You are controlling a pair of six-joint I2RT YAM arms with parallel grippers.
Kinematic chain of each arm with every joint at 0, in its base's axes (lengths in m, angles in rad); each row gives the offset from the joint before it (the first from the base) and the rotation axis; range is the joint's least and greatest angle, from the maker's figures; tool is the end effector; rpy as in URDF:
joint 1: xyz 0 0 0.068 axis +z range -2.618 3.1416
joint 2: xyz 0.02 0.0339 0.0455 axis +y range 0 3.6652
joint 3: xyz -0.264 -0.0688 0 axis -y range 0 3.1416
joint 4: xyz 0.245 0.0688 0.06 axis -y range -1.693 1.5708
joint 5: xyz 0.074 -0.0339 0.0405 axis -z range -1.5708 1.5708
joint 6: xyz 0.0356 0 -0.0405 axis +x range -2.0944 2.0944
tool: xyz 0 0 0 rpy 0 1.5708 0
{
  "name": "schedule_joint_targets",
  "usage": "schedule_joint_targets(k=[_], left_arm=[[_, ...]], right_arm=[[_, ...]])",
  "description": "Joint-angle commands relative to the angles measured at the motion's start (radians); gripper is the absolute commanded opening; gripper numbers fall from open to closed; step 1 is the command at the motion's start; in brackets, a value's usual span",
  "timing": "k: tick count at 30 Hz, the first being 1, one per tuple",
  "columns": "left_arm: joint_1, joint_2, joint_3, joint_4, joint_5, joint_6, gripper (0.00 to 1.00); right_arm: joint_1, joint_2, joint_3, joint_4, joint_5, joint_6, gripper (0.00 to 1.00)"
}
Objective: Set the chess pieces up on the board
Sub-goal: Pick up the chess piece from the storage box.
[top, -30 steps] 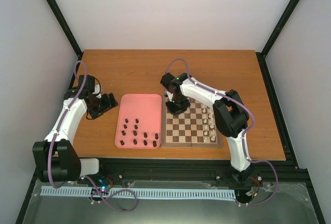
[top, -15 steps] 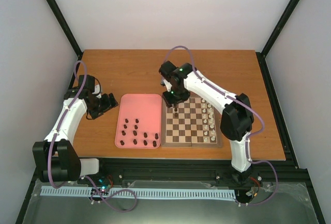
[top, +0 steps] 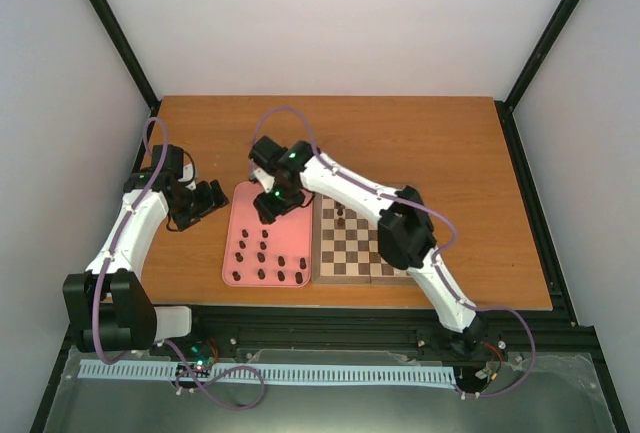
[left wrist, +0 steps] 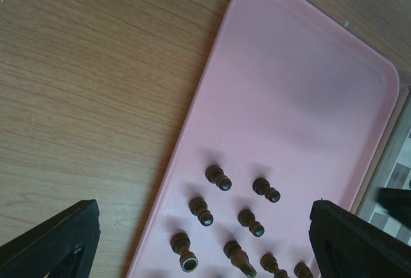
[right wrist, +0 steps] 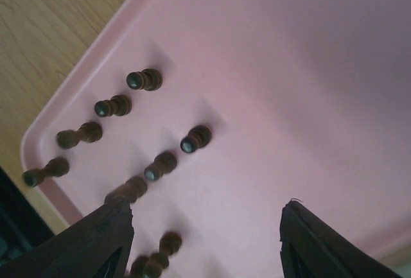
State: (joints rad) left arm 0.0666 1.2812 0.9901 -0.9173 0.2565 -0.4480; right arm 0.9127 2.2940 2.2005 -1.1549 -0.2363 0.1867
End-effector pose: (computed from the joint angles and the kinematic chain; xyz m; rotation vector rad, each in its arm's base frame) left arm 0.2350 0.0066 0.2523 -0.6486 2.7248 -0.4518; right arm 0.2862 0.3838 0.2453 -1.0970 2.7284 0.5474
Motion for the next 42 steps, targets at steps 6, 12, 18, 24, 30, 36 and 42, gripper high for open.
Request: schedule_joint_targets(k=[6, 12, 18, 24, 30, 36, 42], left_arm=[[0.004, -0.005, 0.021, -0.004, 0.015, 0.003, 1.00], [0.005, -0.009, 0.023, -0.006, 0.011, 0.001, 1.00], [0.004, -0.013, 0.016, -0.003, 0.007, 0.003, 1.00], [0.004, -0.011, 0.015, -0.001, 0.006, 0.003, 1.00], [0.004, -0.009, 0.011, 0.004, 0.006, 0.003, 1.00], [0.004, -0.008, 0.008, 0.005, 0.006, 0.003, 1.00], [0.004, -0.012, 0.003, 0.005, 0.003, 0.003, 1.00]], right_arm=[[0.026, 0.119, 0.038, 0.086, -0.033, 0.000, 0.58], [0.027, 0.162, 0.046, 0.101, -0.052, 0.002, 0.52], [0.036, 0.213, 0.095, 0.078, -0.069, -0.004, 0.46], [0.038, 0.229, 0.111, 0.077, -0.069, -0.004, 0.43], [0.041, 0.249, 0.139, 0.057, -0.072, -0.009, 0.35], [0.047, 0.267, 0.150, 0.031, -0.078, -0.020, 0.31], [0.052, 0.264, 0.149, 0.028, -0.067, -0.024, 0.28]])
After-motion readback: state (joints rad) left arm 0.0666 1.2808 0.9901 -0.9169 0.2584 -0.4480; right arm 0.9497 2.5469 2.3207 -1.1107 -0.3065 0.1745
